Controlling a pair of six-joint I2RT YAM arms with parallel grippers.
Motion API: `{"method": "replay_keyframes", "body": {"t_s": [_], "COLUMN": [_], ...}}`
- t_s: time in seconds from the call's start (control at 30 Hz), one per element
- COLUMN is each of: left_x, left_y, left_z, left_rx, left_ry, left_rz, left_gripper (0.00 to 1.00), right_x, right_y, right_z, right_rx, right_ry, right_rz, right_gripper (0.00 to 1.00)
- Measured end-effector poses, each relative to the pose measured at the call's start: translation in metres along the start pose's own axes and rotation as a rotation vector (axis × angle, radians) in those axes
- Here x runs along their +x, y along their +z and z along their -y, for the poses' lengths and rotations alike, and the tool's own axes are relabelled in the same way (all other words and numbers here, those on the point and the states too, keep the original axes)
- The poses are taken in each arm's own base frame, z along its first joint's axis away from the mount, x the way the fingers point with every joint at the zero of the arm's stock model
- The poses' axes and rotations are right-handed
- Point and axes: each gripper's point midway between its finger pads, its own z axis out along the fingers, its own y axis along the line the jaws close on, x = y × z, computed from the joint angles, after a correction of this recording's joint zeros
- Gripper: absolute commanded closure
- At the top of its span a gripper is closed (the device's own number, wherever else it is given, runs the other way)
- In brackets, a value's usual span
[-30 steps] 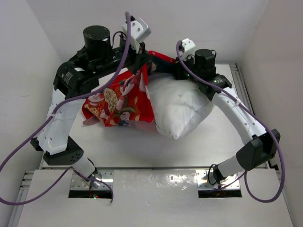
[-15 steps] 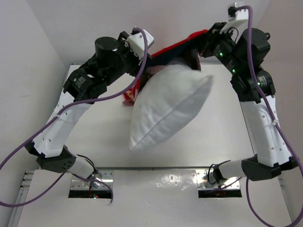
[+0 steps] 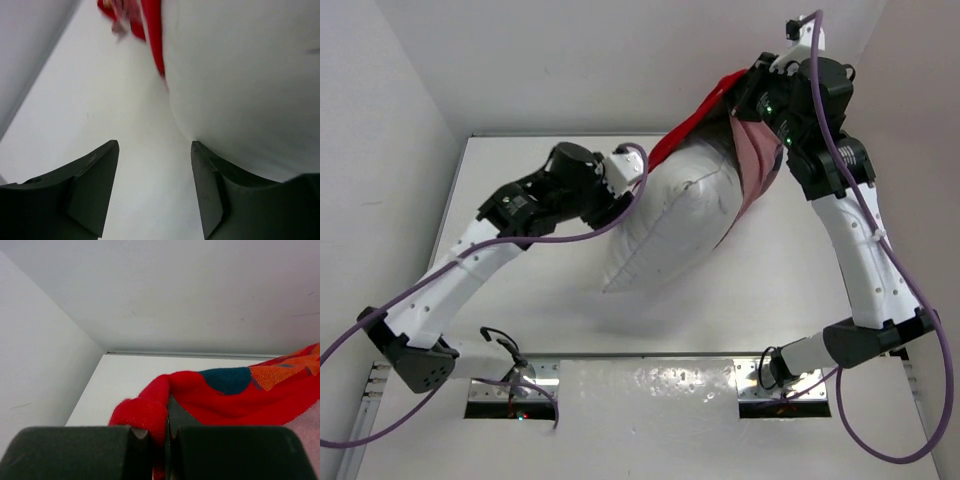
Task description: Put the pillow into the pillowcase
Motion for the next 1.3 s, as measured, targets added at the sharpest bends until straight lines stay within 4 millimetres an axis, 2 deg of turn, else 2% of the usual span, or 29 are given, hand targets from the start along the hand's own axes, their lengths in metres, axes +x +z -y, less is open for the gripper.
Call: {"method": "replay_keyframes", "body": {"t_s": [0.07,0.13,0.23,0.3,0.33,0.4,0.53,0.6,0.67,0.83,0.93,0.97,1.03,1.07,1.1,1.13,1.17,1.2,1.23,1.27,1.3], "left_x": [0.037,0.057,0.059,0.058,0.06,0.072,0.099,0.1,0.096,0.064,0.051,0.047,0.044,0.044,0.044,0.045,0.046,0.047,0.048,0.049,0.05], "left_y": [0.016,0.028,0.036,0.04,0.045,0.054,0.077,0.089,0.099,0.117,0.122,0.125,0.133,0.137,0.141,0.144,0.148,0.151,0.154,0.157,0.159], "left_z": [0.004,-0.001,-0.015,-0.013,-0.006,0.017,0.08,0.099,0.108,0.108,0.113,0.116,0.121,0.124,0.127,0.129,0.131,0.131,0.131,0.13,0.129], "left_rx": [-0.014,-0.047,-0.1,-0.085,-0.056,0.04,0.272,0.336,0.366,0.391,0.399,0.405,0.415,0.423,0.429,0.437,0.437,0.434,0.426,0.418,0.405], "left_ry": [-0.008,-0.022,-0.044,-0.06,-0.073,-0.107,-0.189,-0.211,-0.227,-0.271,-0.285,-0.291,-0.309,-0.318,-0.329,-0.337,-0.347,-0.353,-0.359,-0.359,-0.361], "left_rz": [-0.111,-0.187,-0.192,-0.168,-0.153,-0.159,-0.217,-0.236,-0.24,-0.143,-0.096,-0.085,-0.068,-0.065,-0.062,-0.059,-0.056,-0.051,-0.049,-0.045,-0.043], "left_gripper": [0.43,0.38,0.26,0.2,0.17,0.01,0.0,0.0,0.0,0.0,0.16,0.29,0.44,0.57,0.61,0.72,0.79,0.84,0.95,1.0,1.0], "right_x": [0.006,0.011,0.014,0.015,0.014,0.017,0.029,0.035,0.039,0.053,0.056,0.056,0.057,0.058,0.059,0.06,0.062,0.063,0.064,0.066,0.067], "right_y": [0.001,0.001,-0.003,-0.007,-0.009,-0.012,-0.016,-0.015,-0.014,-0.018,-0.019,-0.02,-0.021,-0.022,-0.024,-0.025,-0.025,-0.026,-0.026,-0.027,-0.027], "right_z": [-0.002,-0.003,-0.006,-0.008,-0.008,-0.008,-0.007,-0.008,-0.009,-0.004,0.0,0.002,0.004,0.005,0.005,0.006,0.007,0.008,0.01,0.011,0.012], "right_rx": [-0.008,-0.014,-0.035,-0.045,-0.05,-0.054,-0.068,-0.081,-0.095,-0.1,-0.092,-0.089,-0.083,-0.082,-0.079,-0.075,-0.071,-0.065,-0.057,-0.053,-0.05], "right_ry": [-0.001,-0.002,-0.004,-0.004,-0.005,-0.004,-0.003,0.001,0.004,0.026,0.046,0.053,0.064,0.068,0.071,0.074,0.076,0.076,0.077,0.079,0.081], "right_rz": [-0.01,-0.019,-0.025,-0.023,-0.015,-0.011,-0.036,-0.049,-0.05,-0.072,-0.078,-0.076,-0.073,-0.073,-0.074,-0.077,-0.08,-0.083,-0.086,-0.089,-0.091], "right_gripper": [1.0,1.0,1.0,1.0,1.0,1.0,1.0,1.0,1.0,1.0,1.0,1.0,1.0,1.0,1.0,1.0,1.0,1.0,1.0,1.0,1.0]}}
